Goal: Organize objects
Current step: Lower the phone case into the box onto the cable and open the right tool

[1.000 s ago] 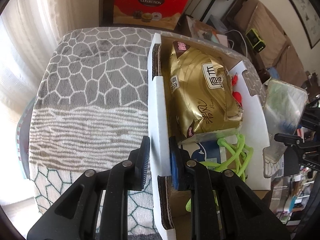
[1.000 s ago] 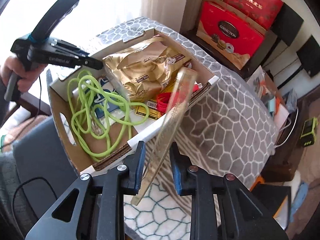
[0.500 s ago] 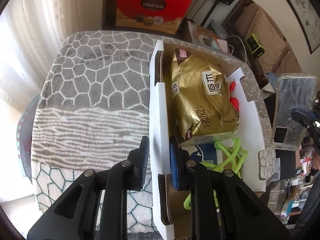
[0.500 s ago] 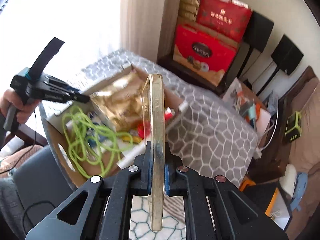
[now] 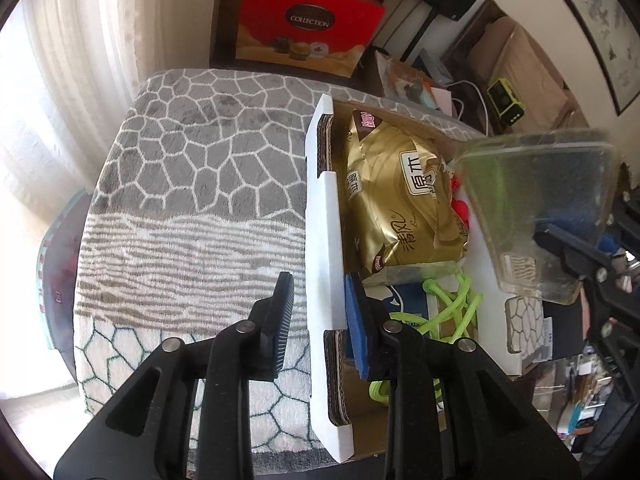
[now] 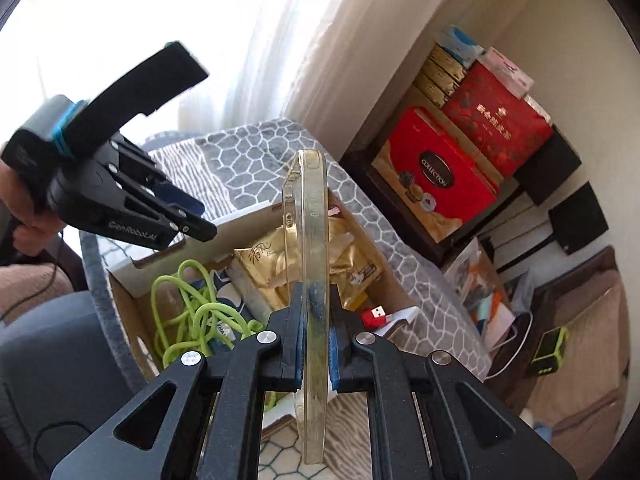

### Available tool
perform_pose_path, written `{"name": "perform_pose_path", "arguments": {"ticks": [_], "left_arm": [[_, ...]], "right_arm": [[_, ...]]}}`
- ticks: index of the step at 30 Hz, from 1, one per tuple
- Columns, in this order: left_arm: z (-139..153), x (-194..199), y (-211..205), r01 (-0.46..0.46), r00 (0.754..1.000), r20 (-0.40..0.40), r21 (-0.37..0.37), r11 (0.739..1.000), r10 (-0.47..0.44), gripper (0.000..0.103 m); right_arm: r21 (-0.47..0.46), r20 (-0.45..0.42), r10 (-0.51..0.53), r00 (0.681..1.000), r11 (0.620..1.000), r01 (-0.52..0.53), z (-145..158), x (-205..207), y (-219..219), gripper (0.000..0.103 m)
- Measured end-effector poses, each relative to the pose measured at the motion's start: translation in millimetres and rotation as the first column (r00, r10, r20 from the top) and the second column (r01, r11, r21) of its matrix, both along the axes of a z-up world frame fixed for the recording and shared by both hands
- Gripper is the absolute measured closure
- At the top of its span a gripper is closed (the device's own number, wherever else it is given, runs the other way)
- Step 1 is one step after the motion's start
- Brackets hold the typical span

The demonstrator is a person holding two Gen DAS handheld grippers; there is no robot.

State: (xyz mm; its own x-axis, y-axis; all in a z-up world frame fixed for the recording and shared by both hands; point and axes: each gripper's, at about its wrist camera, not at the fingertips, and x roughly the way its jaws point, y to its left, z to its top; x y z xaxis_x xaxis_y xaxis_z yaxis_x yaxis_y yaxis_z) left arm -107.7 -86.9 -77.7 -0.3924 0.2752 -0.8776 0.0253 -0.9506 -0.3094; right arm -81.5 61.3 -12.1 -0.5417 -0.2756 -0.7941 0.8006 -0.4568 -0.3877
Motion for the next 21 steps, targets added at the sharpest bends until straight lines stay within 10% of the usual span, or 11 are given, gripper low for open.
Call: {"name": "perform_pose_path", "arguments": {"ticks": [6, 10, 21], "left_arm": [[0.1, 1.7, -11.7, -0.022, 1.0, 0.011, 0.071, 0.997, 0.022, 0.076], [-1.3, 0.5, -14.2, -0.028, 0.999, 0.017, 0.084, 0.996, 0.027, 0.073], [-0.6, -0.9, -7.4, -0.018, 1.0, 0.008, 0.044, 0.999, 0.018, 0.075]], "right_arm": [[0.029, 0.014, 0.025, 1.0, 0.999, -0.025, -34.8, 16.5, -0.7, 0.094], [-0.039, 0.079, 0.073, 0.994, 0.997, -0.07, -40.0, 35.2, 8.5, 0.055], [-0.136, 0.288, 0.085, 0.954, 0.99, -0.047, -50.4, 45.9, 27.1, 0.063]]}}
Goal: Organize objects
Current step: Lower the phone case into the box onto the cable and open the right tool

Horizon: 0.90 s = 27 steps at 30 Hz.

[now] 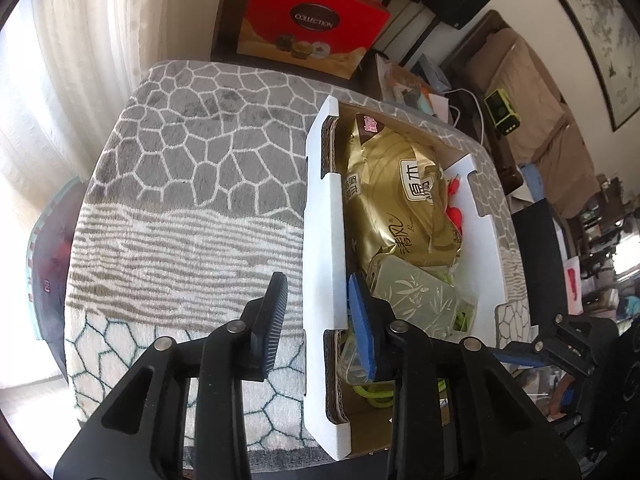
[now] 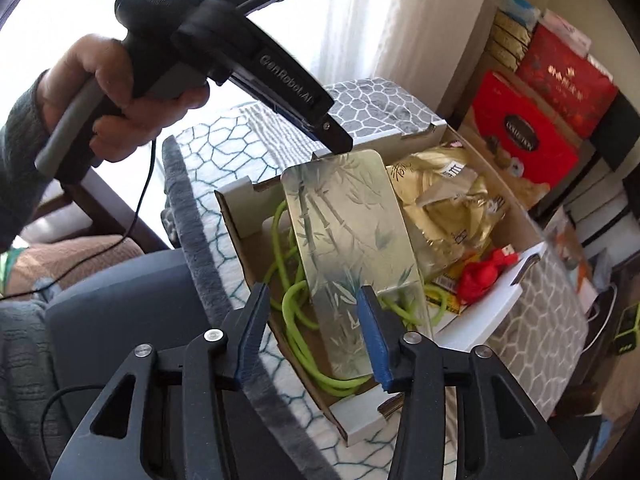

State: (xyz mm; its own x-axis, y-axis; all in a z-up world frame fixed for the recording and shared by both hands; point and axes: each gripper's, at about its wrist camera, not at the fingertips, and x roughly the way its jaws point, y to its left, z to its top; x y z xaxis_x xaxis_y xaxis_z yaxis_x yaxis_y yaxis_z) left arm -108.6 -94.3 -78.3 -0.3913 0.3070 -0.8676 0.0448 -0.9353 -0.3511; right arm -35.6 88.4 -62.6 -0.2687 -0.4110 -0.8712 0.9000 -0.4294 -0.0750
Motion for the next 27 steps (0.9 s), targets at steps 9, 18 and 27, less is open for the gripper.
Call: {"name": "perform_pose_path", "arguments": {"ticks": [9, 18, 27], "left_arm": [[8.3, 16.6, 24.1, 0.087, 0.996, -0.021, -0.166, 0.982, -0.091, 0.079], [5.5, 32.3, 37.8, 0.14, 0.989, -0.006, -0.26, 0.956, -0.146, 0.08], [21.1, 29.8, 17.9, 0.052, 0.996, -0.063, -0.186, 0.981, -0.064, 0.055]], "right_arm": [[-0.081, 0.012, -0.272, 0.962, 0.959, 0.272, 10.3, -49.8, 12.0, 0.063], [-0.159, 0.054, -0.368, 0.928, 0.915, 0.372, 17.6, -58.3, 35.1, 0.063], [-0.215, 0.043, -0.467, 0.883, 0.859, 0.465, 26.0, -52.6, 54.3, 0.044]]}}
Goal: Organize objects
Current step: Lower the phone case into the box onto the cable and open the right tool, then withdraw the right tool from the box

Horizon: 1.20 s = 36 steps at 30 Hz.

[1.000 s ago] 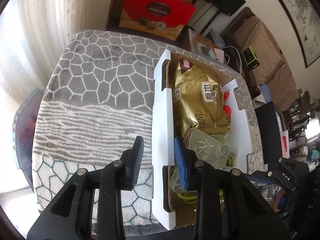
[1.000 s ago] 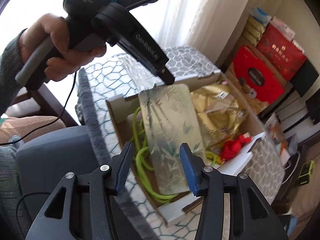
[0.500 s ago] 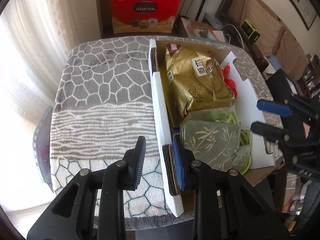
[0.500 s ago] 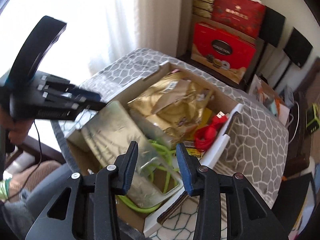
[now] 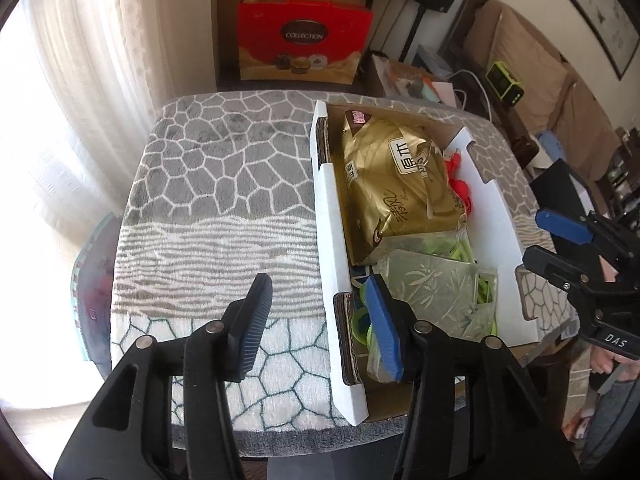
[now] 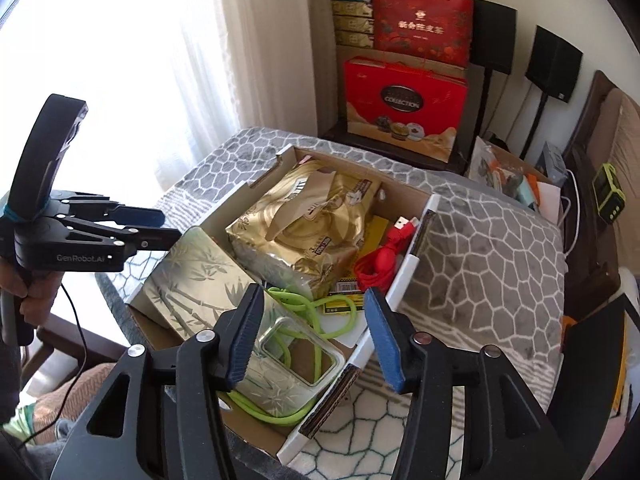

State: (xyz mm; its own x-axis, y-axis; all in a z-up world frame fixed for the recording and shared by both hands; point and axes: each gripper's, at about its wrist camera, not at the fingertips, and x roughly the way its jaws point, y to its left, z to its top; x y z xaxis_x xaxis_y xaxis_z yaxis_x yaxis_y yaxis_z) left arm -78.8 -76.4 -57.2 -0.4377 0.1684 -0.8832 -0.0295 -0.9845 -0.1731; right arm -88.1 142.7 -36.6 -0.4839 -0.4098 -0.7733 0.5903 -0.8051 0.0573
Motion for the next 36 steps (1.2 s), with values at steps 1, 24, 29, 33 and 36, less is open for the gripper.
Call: {"name": "perform_pose_path", "arguments": {"ticks": [1, 24, 29, 33, 36], "left_arm": [[0.6, 0.1, -0.1, 0.004, 1.0, 0.0, 0.011, 1.0, -0.004, 0.052], [-27.8, -50.4, 14.8, -0.024, 0.997, 0.072, 0.093, 0.995, 0.017, 0.074], [-28.2, -51.1, 15.9, -0.039, 0.996, 0.085, 0.116, 0.992, 0.03, 0.074], [-29.0, -54.4, 27.7, -0.023, 0.996, 0.086, 0.126, 0.992, 0.012, 0.074], [-29.3, -60.1, 39.0, -0.015, 0.996, 0.085, 0.137, 0.99, 0.004, 0.074]], "right_arm": [[0.001, -0.001, -0.016, 1.0, 1.0, 0.016, 0.1, 0.8, 1.6, 0.042], [-0.018, 0.231, -0.277, 0.933, 0.957, 0.288, -43.6, -51.2, 23.9, 0.085], [-0.015, 0.226, -0.285, 0.932, 0.955, 0.295, -42.8, -52.0, 23.7, 0.086], [-0.007, 0.207, -0.312, 0.927, 0.947, 0.321, -38.5, -53.7, 32.0, 0.086], [-0.002, 0.2, -0.331, 0.922, 0.941, 0.338, -35.0, -55.9, 43.3, 0.087]]}}
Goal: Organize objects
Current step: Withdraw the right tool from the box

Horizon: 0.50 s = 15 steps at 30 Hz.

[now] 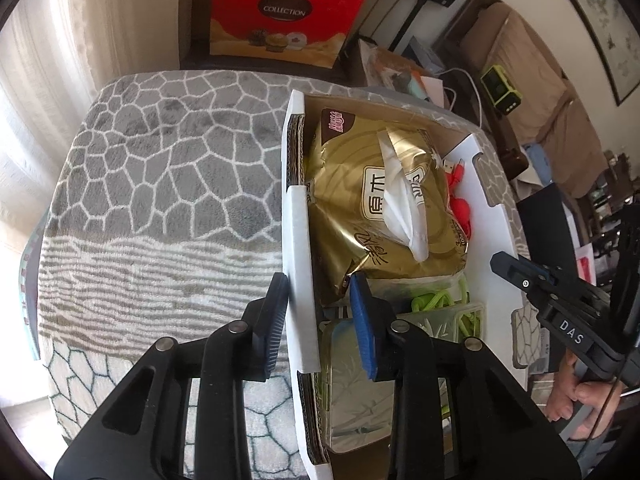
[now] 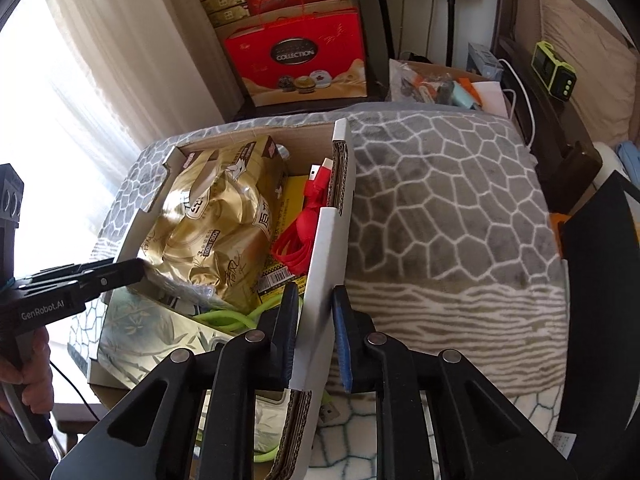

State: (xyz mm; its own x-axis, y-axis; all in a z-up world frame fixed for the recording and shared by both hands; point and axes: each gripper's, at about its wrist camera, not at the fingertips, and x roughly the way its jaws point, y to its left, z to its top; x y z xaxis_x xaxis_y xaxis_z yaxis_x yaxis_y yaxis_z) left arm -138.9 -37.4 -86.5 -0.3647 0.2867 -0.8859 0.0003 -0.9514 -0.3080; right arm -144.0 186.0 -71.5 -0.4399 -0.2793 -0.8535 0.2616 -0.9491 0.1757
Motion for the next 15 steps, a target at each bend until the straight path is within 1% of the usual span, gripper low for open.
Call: {"name": "perform_pose_path", "arguments": {"ticks": [5, 9, 10, 11, 12, 13, 14, 15], "left_arm": [[0.9, -7.9, 14.3, 0.012, 1.0, -0.011, -0.011, 1.0, -0.012, 0.073], [1.2, -9.6, 15.1, 0.014, 1.0, -0.018, -0.006, 1.0, -0.014, 0.073], [1.6, -9.2, 14.4, 0.015, 1.0, -0.022, 0.0, 1.0, -0.015, 0.073], [2.9, -7.6, 13.0, 0.013, 0.999, -0.031, 0.006, 1.0, -0.013, 0.071], [5.4, -5.5, 11.4, 0.006, 0.999, -0.043, 0.006, 1.0, -0.006, 0.064], [9.2, -2.4, 9.1, -0.006, 0.998, -0.059, 0.001, 1.0, 0.006, 0.051], [14.2, 1.6, 6.9, -0.018, 0.997, -0.081, -0.001, 1.0, 0.018, 0.044], [19.4, 6.2, 4.6, -0.028, 0.994, -0.105, 0.002, 1.0, 0.028, 0.037]], "right_arm": [[0.006, -0.001, -0.02, 1.0, 1.0, 0.02, -1.2, -4.0, 14.4, 0.088], [-0.014, -0.005, -0.025, 1.0, 1.0, 0.025, -2.8, -5.5, 20.3, 0.088], [-0.023, -0.009, -0.025, 1.0, 0.999, 0.025, -2.2, -4.6, 21.0, 0.085], [-0.029, -0.018, -0.028, 0.999, 0.999, 0.027, -0.2, -4.0, 21.9, 0.084], [-0.027, -0.037, -0.037, 0.999, 0.999, 0.036, 3.5, -1.7, 22.9, 0.083], [-0.018, -0.055, -0.046, 0.997, 0.999, 0.045, 6.9, 0.3, 22.7, 0.07], [-0.003, -0.081, -0.054, 0.995, 0.999, 0.054, 11.6, 4.2, 22.6, 0.056], [0.012, -0.106, -0.059, 0.993, 0.998, 0.061, 15.8, 8.6, 22.2, 0.051]]}}
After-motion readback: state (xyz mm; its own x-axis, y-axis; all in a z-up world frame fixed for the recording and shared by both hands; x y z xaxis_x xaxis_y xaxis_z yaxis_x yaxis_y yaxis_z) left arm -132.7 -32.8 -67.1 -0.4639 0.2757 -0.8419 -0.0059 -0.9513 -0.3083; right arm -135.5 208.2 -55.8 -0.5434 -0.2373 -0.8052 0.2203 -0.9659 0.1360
